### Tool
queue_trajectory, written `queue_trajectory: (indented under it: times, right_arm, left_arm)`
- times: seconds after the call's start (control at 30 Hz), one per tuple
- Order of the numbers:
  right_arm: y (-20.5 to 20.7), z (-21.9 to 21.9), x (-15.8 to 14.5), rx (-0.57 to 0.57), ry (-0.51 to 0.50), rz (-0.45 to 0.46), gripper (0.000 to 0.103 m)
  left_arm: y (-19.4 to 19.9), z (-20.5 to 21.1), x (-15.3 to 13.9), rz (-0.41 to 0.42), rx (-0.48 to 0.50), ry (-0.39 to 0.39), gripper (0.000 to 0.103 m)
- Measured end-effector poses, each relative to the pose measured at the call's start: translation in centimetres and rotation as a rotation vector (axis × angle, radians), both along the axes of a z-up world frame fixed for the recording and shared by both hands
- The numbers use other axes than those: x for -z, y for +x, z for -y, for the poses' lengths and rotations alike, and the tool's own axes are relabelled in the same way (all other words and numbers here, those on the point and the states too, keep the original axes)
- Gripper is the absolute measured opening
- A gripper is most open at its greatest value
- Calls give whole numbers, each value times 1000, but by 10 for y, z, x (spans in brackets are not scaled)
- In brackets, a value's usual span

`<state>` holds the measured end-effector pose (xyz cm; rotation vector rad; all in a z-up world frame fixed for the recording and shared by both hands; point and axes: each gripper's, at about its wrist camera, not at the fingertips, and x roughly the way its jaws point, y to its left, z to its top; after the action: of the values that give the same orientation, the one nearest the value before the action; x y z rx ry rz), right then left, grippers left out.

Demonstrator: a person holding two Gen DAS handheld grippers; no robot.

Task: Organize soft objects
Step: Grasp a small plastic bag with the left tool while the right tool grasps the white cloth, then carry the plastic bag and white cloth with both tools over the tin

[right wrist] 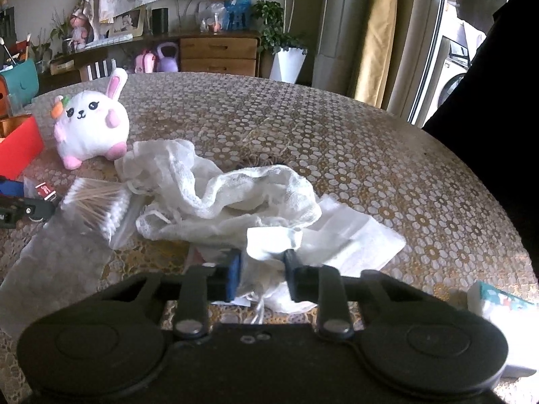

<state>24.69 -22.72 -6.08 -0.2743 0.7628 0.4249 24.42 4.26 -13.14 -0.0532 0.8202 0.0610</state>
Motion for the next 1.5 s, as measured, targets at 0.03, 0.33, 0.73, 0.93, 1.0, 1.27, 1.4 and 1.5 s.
queue_trajectory:
  times: [0.03, 0.33, 0.73, 0.93, 1.0, 1.27, 1.4, 1.5]
  right_arm:
    - [-1, 1, -2, 4, 2, 2, 17]
    - [-15, 5, -25, 19, 39, 44, 6]
    - [-44, 9, -82, 17, 109, 116, 6]
    - [-64, 5, -110, 3, 166, 135, 6]
    - [-70, 1, -118, -9, 181, 144, 6]
    - [-92, -27, -150, -85, 234, 181, 6]
    - [-96, -43, -160, -126, 267, 177, 6]
    - [-99, -58, -164, -155, 292, 164, 6]
  left_arm:
    - [0, -1, 0, 0, 0, -4, 35]
    - [-5, -6, -10, 19, -4, -16, 23]
    - [-18, -14, -39, 65, -13, -9, 20]
    - [-31, -20, -60, 83, -24, -23, 20]
    - [-36, -24, -67, 85, -30, -24, 20]
    - [-58, -40, -94, 88, -57, -41, 20]
    - [-68, -47, -106, 81, -65, -32, 21]
    - [-76, -53, -116, 81, -74, -18, 21]
